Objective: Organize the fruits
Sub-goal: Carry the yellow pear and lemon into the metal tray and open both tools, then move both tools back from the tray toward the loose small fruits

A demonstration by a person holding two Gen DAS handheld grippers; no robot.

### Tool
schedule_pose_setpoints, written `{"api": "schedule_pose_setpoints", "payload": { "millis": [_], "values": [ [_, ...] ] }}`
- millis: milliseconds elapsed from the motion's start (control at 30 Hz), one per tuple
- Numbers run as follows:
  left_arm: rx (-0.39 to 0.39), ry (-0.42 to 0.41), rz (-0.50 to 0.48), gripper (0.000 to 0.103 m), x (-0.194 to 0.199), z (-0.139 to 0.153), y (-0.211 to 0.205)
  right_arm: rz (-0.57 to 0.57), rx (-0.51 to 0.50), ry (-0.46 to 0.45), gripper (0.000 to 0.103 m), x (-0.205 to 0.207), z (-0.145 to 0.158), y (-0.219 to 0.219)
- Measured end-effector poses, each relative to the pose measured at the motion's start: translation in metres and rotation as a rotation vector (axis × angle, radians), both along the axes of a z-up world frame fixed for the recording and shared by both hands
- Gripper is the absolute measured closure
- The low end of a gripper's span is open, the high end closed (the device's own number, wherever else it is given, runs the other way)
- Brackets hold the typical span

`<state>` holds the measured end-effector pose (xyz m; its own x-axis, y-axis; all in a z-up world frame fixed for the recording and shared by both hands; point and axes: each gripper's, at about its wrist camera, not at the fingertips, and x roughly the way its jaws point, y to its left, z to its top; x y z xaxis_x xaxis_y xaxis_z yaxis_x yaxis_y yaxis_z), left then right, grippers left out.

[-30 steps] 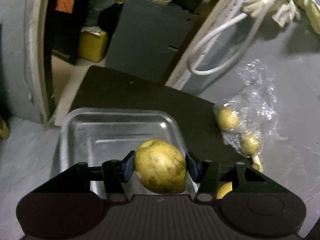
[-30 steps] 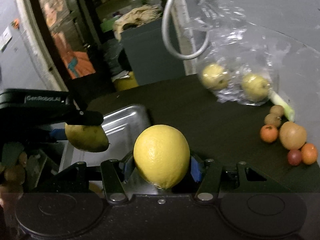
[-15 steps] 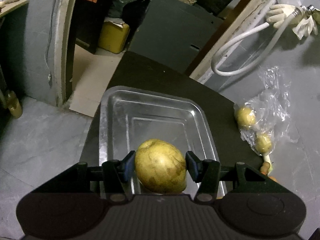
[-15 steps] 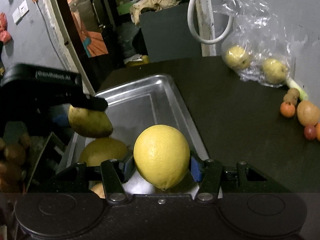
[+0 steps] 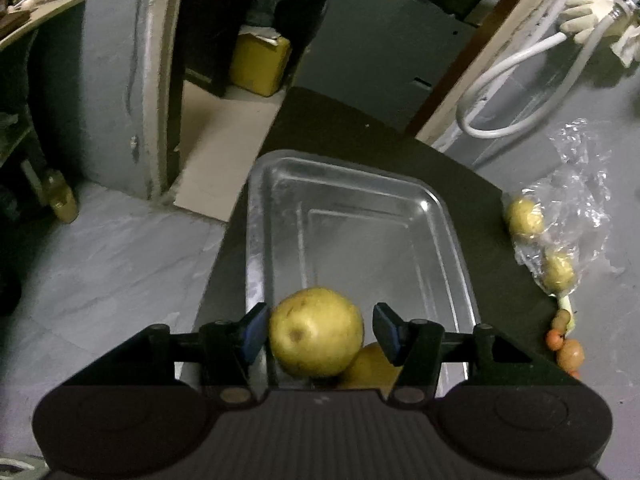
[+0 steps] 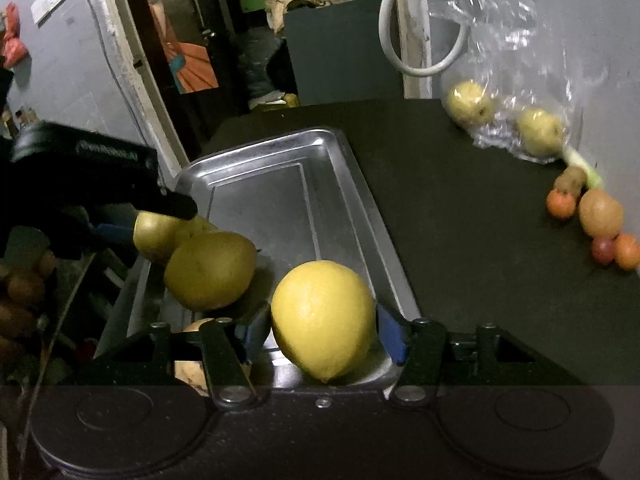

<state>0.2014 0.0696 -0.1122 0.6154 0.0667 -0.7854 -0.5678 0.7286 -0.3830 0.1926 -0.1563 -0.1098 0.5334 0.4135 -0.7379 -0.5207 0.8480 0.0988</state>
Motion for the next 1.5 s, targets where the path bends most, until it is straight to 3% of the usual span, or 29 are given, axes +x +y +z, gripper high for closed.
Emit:
{"api": "schedule_pose_setpoints", "payload": {
  "millis": [167,233,567,767,1033,1267,1400,1500],
  "values": [
    [0.017,-0.029,0.023,0.02,-0.016,0.022,-0.006,0.002,0.043,-0.063,0.02,-0.018,0.032,-0.01],
    [0.004,-0.053,0.026,0.014,-0.022,0.032,-0.01,0.007,0.058,-0.075,0.017,-0.023,0.042,-0.013],
    [-0.005,-0.103,0.034,0.001,-0.064,0.068,-0.024,-0.024,0.102,-0.174,0.001,-0.057,0.093,-0.026],
    [0.043,-0.105,-0.026,0.001,-0.088,0.076,-0.032,-0.079,0.057,-0.247,0.001,-0.087,0.111,-0.03],
    [0.104,-0.091,-0.108,0.001,-0.137,0.087,-0.037,-0.234,0.039,-0.296,0.001,-0.152,0.124,-0.04],
    [0.17,-0.101,-0.246,0.001,-0.17,0.095,-0.059,-0.337,0.021,-0.316,0.001,-0.202,0.134,-0.055],
    [0.164,-0.098,-0.326,0.001,-0.18,0.092,-0.072,-0.371,-0.023,-0.291,0.001,-0.22,0.134,-0.06],
    [0.116,-0.09,-0.368,0.001,-0.182,0.088,-0.077,-0.405,-0.08,-0.265,0.001,-0.228,0.131,-0.064]
  ]
}}
